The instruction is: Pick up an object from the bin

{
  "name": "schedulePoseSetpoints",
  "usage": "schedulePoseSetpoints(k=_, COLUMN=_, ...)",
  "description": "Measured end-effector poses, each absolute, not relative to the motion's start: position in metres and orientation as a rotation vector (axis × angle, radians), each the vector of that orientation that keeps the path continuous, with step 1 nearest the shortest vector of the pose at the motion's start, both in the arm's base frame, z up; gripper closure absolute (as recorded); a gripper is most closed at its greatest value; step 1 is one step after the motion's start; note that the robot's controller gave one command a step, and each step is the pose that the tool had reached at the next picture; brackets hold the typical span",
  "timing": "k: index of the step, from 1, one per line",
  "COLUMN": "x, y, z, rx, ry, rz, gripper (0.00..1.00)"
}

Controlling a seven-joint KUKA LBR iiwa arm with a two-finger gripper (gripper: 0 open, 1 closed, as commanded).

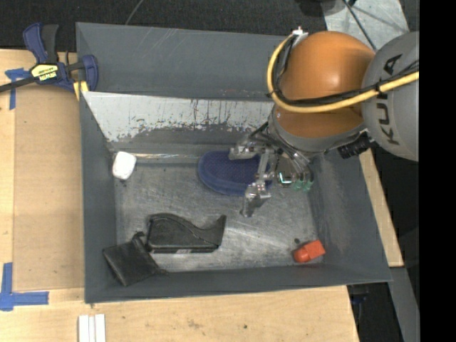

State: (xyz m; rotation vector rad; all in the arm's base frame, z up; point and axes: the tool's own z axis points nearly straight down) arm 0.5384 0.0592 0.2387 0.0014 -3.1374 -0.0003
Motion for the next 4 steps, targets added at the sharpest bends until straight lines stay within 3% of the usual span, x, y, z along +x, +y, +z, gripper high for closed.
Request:
schedulePoseSetpoints(k=1, x=0.592, y=0.064, z=0.081, rx=-0.221, ry=-3.147, rz=-0.005, gripper=0.00)
schedulePoseSetpoints(k=2, x=0.598, y=0.063, z=0.091, rx=-0.226, ry=-3.174, rz=-0.008, gripper=1.00)
schedulePoseSetpoints(k=3, x=0.618, y=0.067, z=0.232, rx=-0.235, ry=-3.145, rz=-0.003, gripper=1.00)
schedulePoseSetpoints(k=4, x=0.613, y=0.062, z=0.112, rx=-0.358, ry=-3.116, rz=0.002, gripper=1.00)
